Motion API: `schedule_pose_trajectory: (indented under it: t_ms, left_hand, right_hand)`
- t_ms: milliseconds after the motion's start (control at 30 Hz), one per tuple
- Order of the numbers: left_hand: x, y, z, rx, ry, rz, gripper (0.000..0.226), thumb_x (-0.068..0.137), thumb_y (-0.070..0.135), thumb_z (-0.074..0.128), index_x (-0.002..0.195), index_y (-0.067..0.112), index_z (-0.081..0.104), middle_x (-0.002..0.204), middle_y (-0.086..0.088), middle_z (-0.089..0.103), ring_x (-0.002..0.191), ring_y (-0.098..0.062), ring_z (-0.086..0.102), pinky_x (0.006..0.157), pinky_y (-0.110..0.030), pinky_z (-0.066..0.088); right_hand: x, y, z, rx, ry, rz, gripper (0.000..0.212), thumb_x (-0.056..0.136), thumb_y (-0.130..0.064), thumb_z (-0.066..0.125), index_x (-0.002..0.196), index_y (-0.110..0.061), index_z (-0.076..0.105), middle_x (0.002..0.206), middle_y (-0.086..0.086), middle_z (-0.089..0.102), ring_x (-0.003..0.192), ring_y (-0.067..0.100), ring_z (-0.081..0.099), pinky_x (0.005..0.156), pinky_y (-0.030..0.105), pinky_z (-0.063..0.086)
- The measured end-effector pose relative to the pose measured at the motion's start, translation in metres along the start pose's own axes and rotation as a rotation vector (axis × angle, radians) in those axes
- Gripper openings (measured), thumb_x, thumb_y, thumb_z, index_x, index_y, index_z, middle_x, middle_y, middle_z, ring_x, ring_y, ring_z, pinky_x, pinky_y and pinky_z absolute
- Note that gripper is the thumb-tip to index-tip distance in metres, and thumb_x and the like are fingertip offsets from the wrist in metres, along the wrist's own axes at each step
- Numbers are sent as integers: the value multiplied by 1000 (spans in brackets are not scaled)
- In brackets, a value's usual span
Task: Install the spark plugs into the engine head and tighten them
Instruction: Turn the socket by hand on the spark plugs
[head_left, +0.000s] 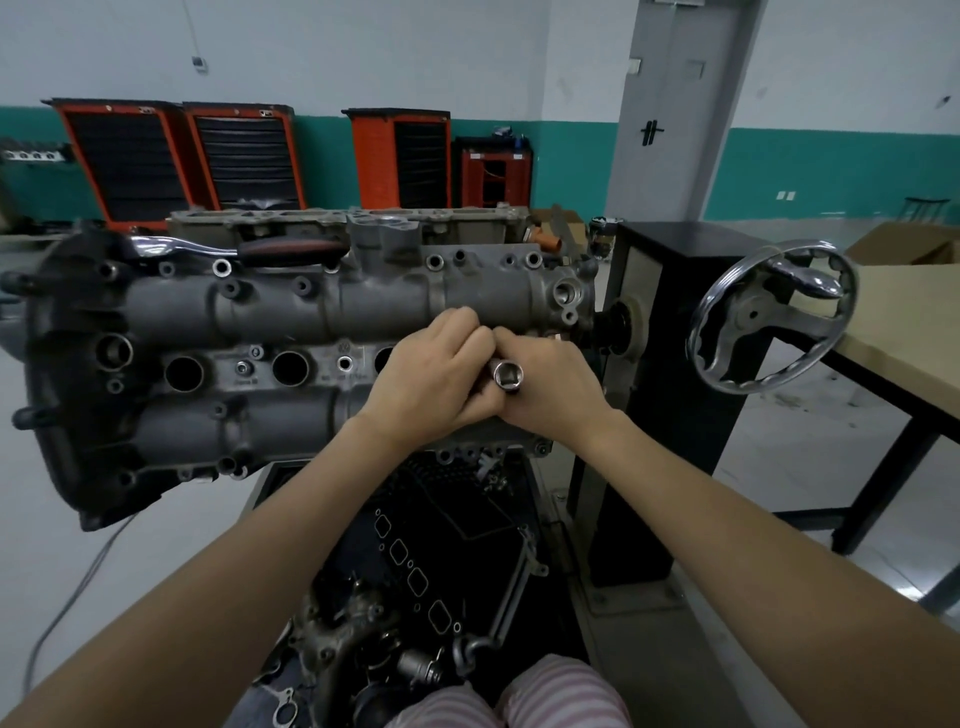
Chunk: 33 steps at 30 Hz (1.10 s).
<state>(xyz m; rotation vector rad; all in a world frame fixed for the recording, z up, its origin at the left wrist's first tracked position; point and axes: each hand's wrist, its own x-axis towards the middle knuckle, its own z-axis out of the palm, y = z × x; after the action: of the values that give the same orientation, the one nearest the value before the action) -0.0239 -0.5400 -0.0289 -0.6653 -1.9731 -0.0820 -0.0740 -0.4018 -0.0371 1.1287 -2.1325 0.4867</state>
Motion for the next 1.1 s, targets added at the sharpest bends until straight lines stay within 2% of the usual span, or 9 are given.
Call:
schedule_pose_trajectory:
  t_ms: [100, 200, 267, 400, 533, 767, 867, 967, 1100]
  left_hand:
    - [-3, -1, 2, 62, -8, -15, 24, 75, 22, 56, 61, 3, 50, 61, -10, 46, 56, -22, 45, 47, -24, 26]
    - [-5, -2, 4, 60, 24, -66, 36, 78, 30, 61, 52, 9, 49, 51, -6, 46, 43, -23, 48, 36, -25, 29]
    - [-5, -2, 4, 16, 44, -79, 40, 80, 30, 59, 48, 8, 48, 48, -7, 44, 38, -24, 45, 35, -24, 29]
    - [-4, 1, 1, -69, -21, -75, 32, 82, 23, 52, 57, 2, 49, 55, -11, 46, 42, -26, 44, 40, -24, 29]
    - [-2, 3, -2, -111, -67, -112, 28, 80, 23, 47, 65, 1, 49, 63, -13, 45, 48, -25, 43, 42, -26, 29]
    - [-5, 1, 1, -45, -32, -136, 34, 78, 26, 54, 52, 4, 50, 51, -10, 46, 40, -26, 46, 38, -24, 32]
    - [-5, 2, 1, -59, -68, -98, 32, 82, 25, 50, 60, 2, 51, 58, -11, 48, 45, -26, 47, 40, -25, 30]
    - [-4, 3, -2, -95, -92, -127, 31, 84, 27, 46, 67, 1, 50, 65, -12, 47, 51, -24, 45, 42, -26, 30]
    - [-6, 6, -2, -60, -73, -146, 28, 79, 25, 47, 63, 3, 49, 61, -10, 46, 47, -23, 43, 41, -23, 26]
  right_hand:
    - [0, 1, 1, 15, 1, 8, 12, 77, -14, 61, 72, -3, 58, 62, 10, 59, 57, 33, 56, 47, 35, 39]
    - [0, 2, 2, 43, 67, 26, 19, 70, -7, 64, 56, -7, 50, 52, 10, 55, 48, 31, 52, 45, 28, 30]
    - [1, 2, 2, 53, 79, 45, 22, 71, -10, 61, 54, -8, 47, 49, 10, 53, 46, 31, 50, 47, 27, 27]
    - [0, -1, -1, 20, 76, 37, 21, 70, -14, 65, 65, -8, 45, 50, 7, 51, 43, 31, 48, 45, 25, 22]
    - [0, -1, 0, 6, 25, 2, 18, 74, -16, 63, 74, -2, 51, 57, 10, 56, 49, 33, 52, 42, 30, 33]
    - [-3, 1, 3, 92, 82, 40, 20, 77, -15, 55, 60, -3, 52, 56, 11, 56, 52, 32, 53, 45, 35, 39]
    - [-1, -1, 3, 38, 92, 57, 17, 73, -16, 58, 64, -5, 49, 53, 10, 55, 49, 33, 52, 44, 28, 31]
    - [-1, -2, 1, 1, 47, 70, 22, 72, -21, 64, 73, -5, 49, 56, 9, 56, 49, 33, 53, 43, 30, 35]
    - [-2, -2, 0, 6, 62, 22, 18, 74, -18, 60, 67, -4, 51, 53, 9, 54, 46, 31, 51, 41, 28, 32]
